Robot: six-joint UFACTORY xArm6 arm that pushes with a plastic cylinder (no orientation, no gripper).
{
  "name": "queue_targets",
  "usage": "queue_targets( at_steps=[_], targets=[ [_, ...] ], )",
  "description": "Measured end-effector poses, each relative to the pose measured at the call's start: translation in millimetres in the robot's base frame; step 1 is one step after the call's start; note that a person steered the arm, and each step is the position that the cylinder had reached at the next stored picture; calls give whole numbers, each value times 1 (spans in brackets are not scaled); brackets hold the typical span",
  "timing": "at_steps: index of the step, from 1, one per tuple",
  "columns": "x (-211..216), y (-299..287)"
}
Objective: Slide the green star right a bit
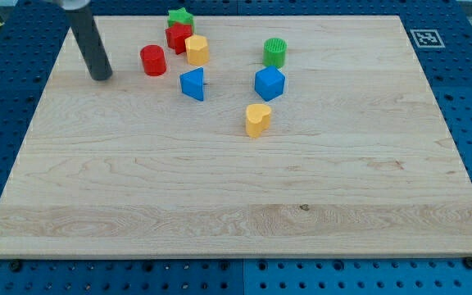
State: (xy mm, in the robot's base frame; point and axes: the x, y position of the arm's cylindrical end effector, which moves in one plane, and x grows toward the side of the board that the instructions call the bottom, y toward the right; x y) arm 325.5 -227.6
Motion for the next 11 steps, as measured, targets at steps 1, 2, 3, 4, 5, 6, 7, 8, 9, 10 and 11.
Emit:
queue_targets(
  at_steps=[1,2,3,4,5,6,7,8,9,10,11],
  targets=[
    [-56,-8],
    [-98,-8],
    [-126,-6],
    [-134,-1],
    [-134,-1],
    [-134,22],
    [-134,48],
    [-134,49],
    [-134,62],
    [-134,72],
    [-133,82]
  ],
)
